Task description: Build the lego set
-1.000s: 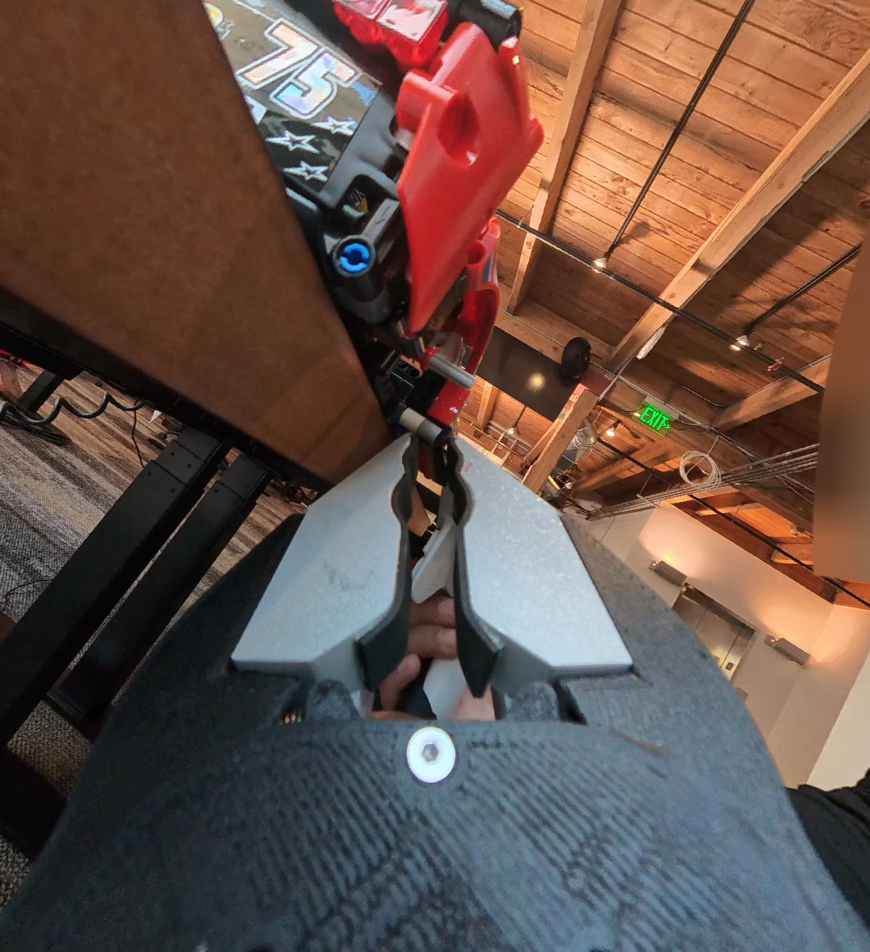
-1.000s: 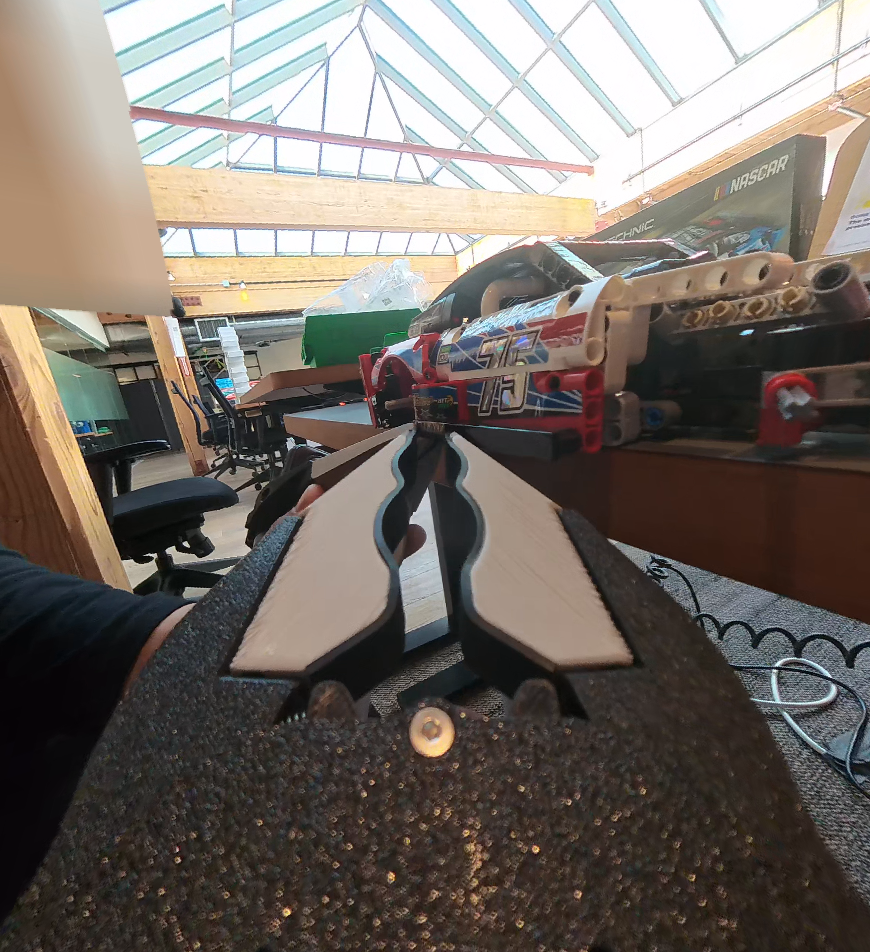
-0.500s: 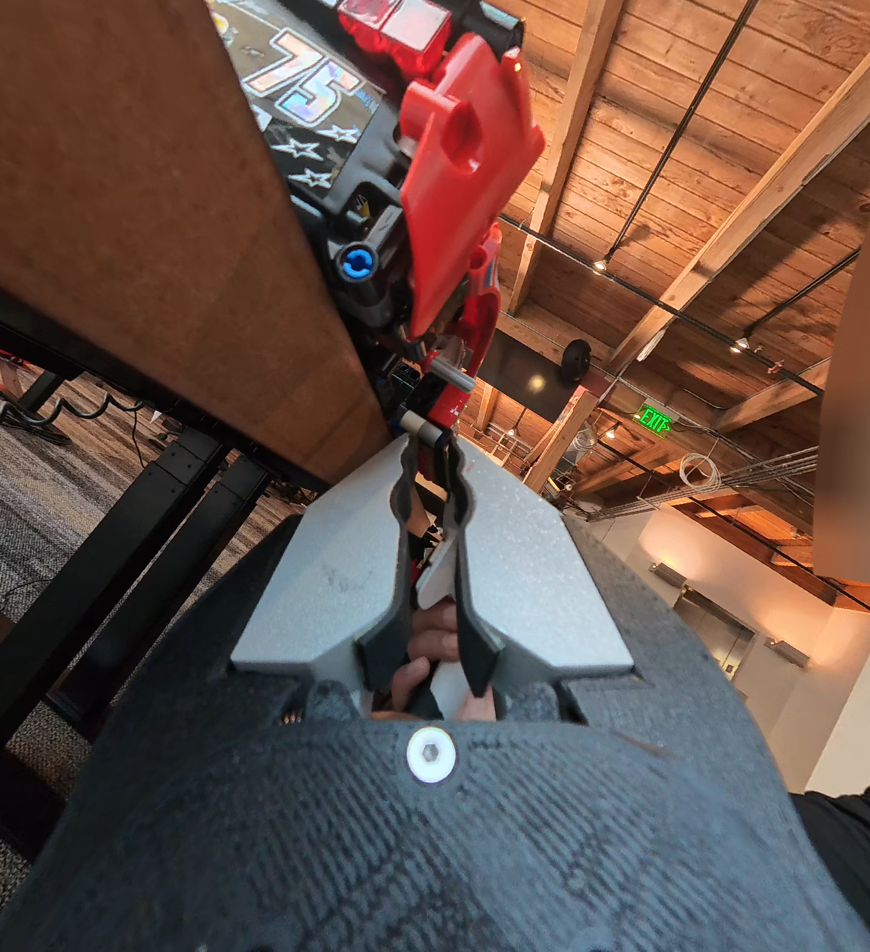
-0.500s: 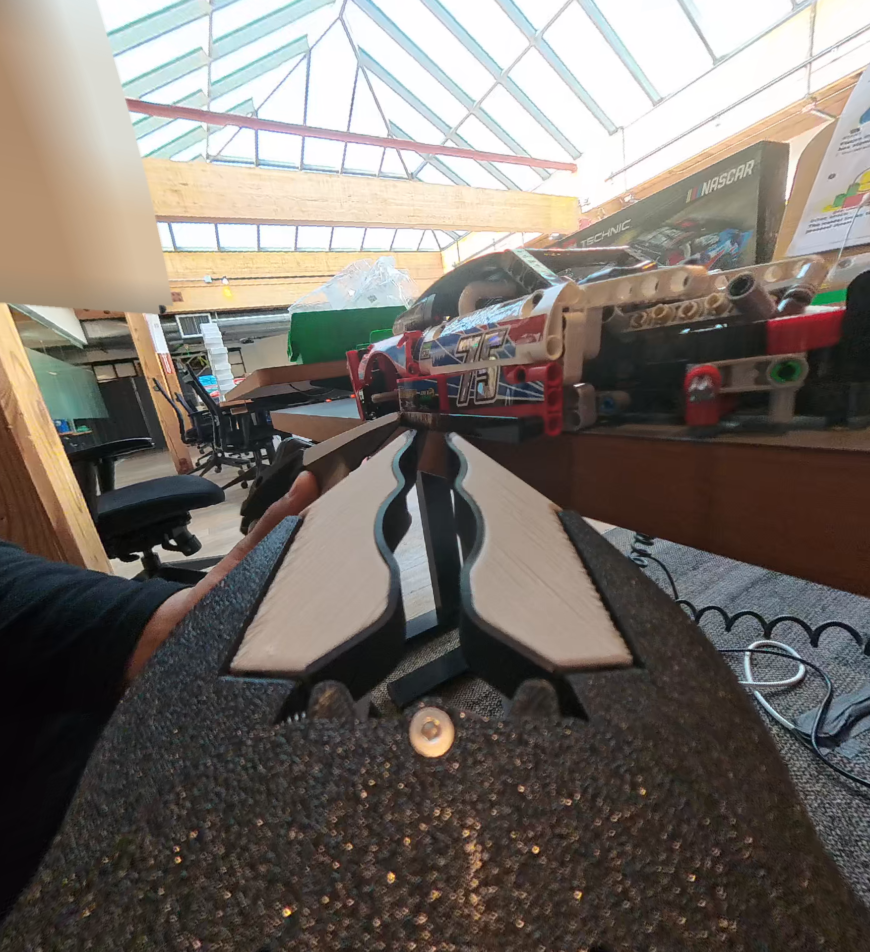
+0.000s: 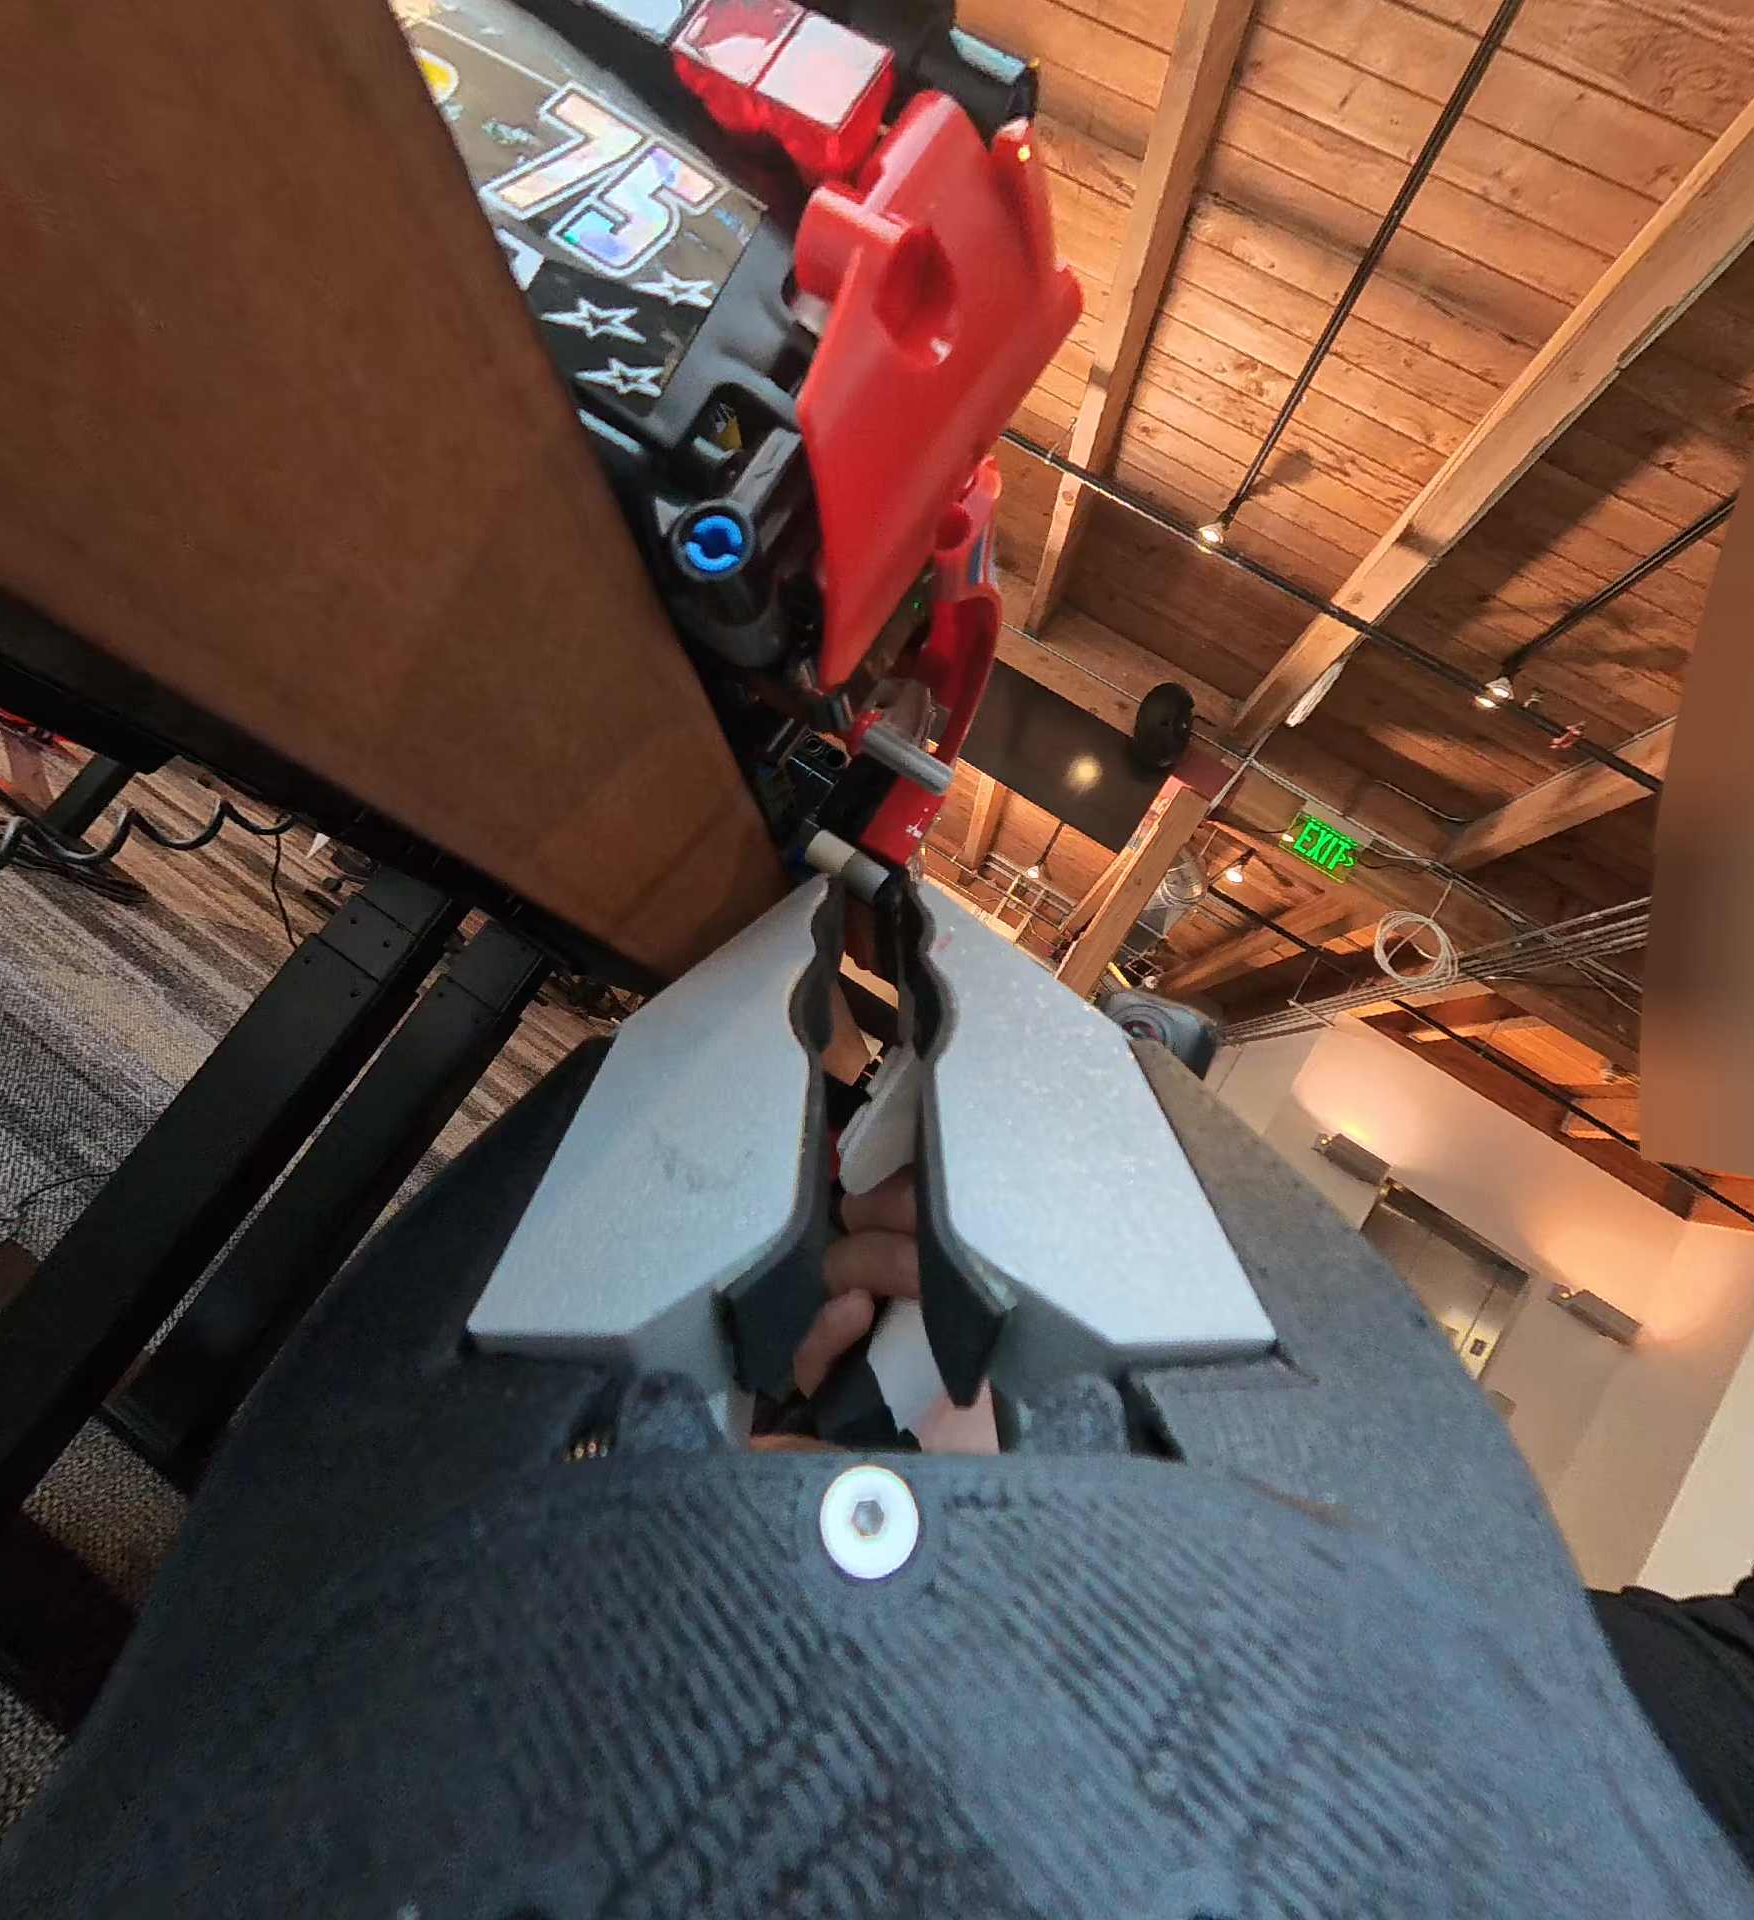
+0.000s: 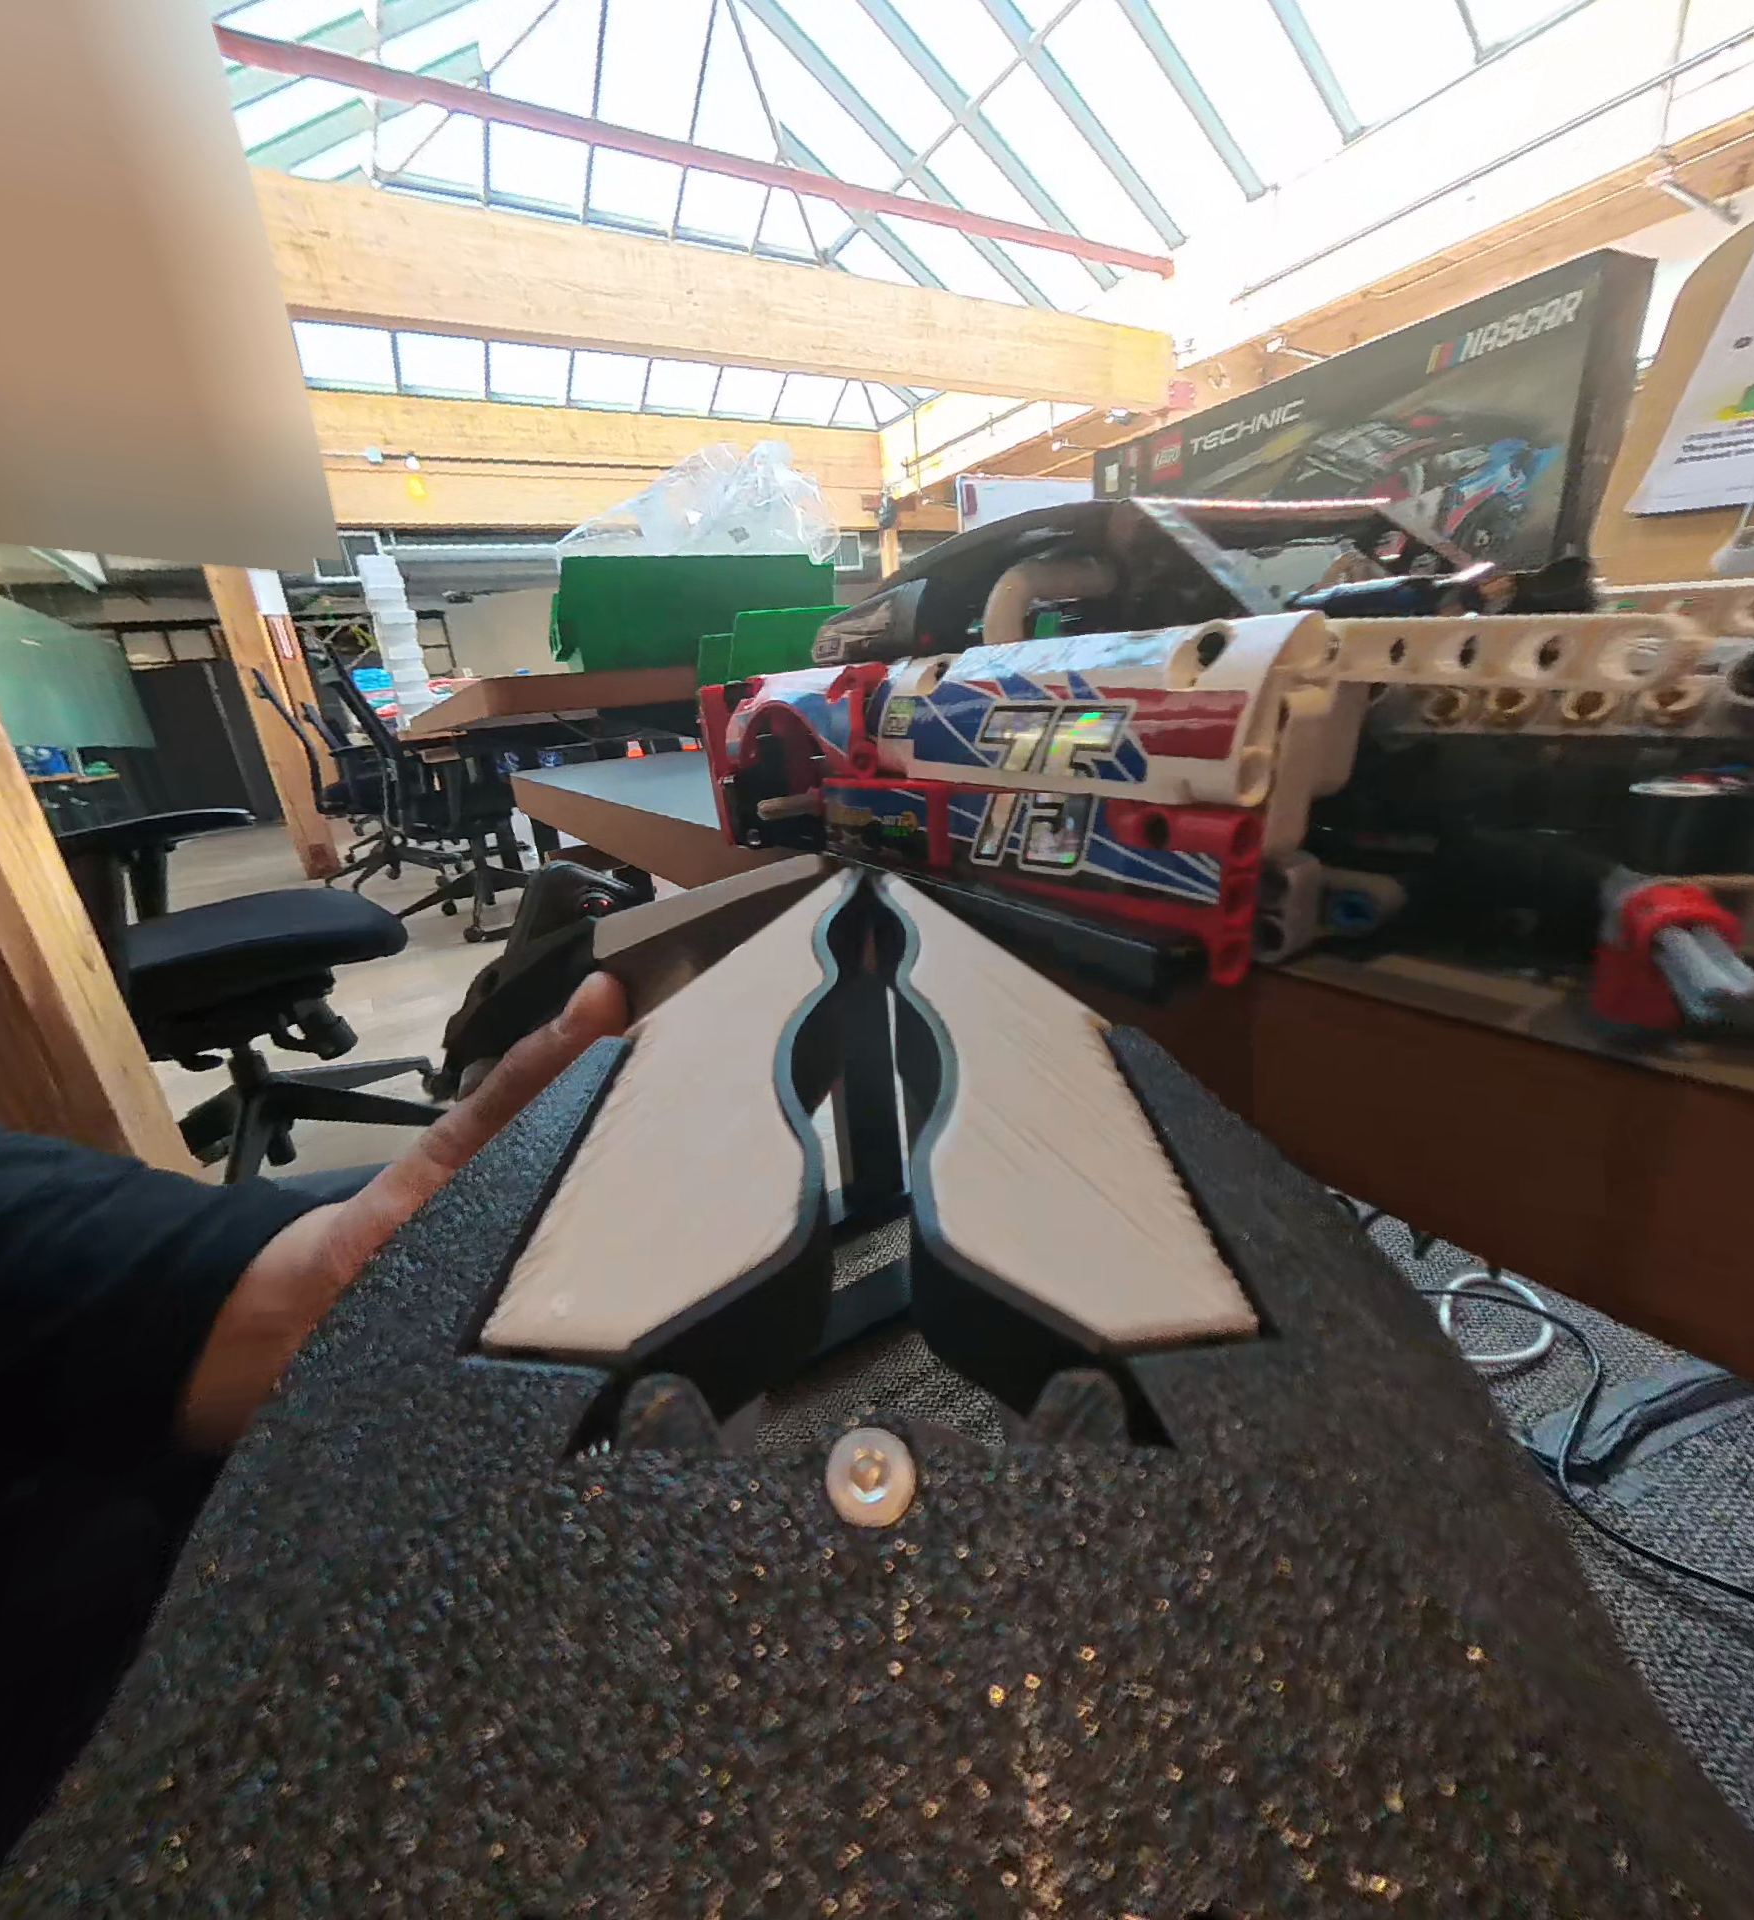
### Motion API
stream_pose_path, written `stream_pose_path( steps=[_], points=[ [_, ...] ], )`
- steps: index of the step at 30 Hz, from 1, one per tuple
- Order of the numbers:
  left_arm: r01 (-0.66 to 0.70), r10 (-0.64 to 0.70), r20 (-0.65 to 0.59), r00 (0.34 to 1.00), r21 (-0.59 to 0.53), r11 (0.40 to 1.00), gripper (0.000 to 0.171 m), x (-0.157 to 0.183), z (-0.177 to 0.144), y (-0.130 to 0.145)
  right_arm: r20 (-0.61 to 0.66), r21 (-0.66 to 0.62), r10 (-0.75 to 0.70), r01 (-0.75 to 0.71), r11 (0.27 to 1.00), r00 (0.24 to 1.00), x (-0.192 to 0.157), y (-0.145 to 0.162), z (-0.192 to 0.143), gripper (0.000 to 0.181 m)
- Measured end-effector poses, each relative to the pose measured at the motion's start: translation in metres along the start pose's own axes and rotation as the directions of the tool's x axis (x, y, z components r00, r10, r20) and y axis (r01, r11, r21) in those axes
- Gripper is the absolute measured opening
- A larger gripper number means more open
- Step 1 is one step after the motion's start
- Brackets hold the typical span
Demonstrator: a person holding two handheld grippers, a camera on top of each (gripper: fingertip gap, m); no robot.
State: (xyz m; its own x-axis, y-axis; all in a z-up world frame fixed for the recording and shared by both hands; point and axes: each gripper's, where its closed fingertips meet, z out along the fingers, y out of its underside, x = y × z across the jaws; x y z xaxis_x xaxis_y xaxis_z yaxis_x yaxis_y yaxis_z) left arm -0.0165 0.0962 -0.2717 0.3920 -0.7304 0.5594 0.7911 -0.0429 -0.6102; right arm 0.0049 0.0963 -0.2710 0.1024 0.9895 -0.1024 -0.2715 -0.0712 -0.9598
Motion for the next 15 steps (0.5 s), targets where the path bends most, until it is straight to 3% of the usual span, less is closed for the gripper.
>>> stream_pose_path(
  steps=[4, 15],
  points=[
    [0.002, -0.002, 0.0, 1.0, 0.002, 1.0, 0.007, 0.0, 0.0, 0.0, -0.014, 0.023, 0.0, 0.0, 1.0, 1.0, 0.006, -0.003, -0.009, 0.0],
    [-0.01, 0.01, -0.001, 1.0, 0.003, 1.0, 0.006, 0.001, -0.001, -0.002, 0.024, -0.03, -0.017, 0.017, 0.999, 1.0, -0.007, 0.01, 0.014, 0.0]
  ],
)
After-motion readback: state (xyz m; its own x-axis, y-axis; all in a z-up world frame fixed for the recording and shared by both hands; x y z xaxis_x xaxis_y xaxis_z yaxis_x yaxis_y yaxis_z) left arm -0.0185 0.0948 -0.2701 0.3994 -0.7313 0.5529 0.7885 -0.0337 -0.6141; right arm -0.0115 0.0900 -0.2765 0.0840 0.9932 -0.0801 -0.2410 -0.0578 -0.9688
